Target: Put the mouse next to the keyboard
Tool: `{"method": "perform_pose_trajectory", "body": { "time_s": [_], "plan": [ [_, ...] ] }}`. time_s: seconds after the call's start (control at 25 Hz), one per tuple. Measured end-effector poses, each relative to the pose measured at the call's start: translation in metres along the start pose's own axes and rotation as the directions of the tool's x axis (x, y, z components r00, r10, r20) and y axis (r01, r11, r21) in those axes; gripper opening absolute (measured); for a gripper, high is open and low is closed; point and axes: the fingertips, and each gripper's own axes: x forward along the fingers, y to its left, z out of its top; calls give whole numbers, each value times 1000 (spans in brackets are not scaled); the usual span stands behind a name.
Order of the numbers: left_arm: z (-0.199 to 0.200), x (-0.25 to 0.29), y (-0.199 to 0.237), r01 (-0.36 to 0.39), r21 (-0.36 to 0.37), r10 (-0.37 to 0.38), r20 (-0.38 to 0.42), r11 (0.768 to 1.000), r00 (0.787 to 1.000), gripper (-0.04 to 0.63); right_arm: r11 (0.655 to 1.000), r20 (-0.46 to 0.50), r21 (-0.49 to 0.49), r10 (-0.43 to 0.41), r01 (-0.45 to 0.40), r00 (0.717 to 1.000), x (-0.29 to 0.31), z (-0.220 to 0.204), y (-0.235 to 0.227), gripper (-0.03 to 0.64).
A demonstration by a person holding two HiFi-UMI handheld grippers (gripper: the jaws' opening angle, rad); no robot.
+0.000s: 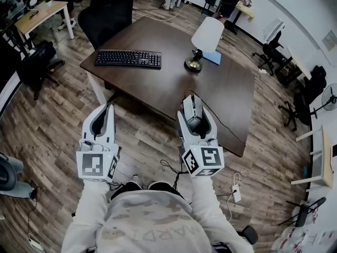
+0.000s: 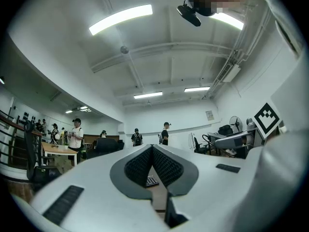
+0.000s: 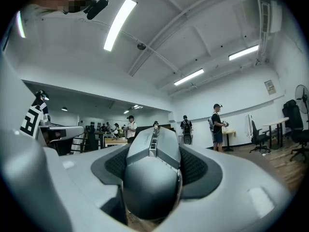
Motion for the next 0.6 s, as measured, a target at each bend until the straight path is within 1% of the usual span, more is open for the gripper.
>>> {"method": "perform_pose_trajectory", "body": {
  "time_s": [0.2,0.6],
  "plan": [
    [-6,7,16,8,-4,-8,2,1000,1000,6,999,5,38,-26,26,1000,11,-4,0,311],
    [-21,23,47,39,-6,-38,8,999,999,6,997,2,22,-78,78,997,39,-17,4,311]
  ]
}}
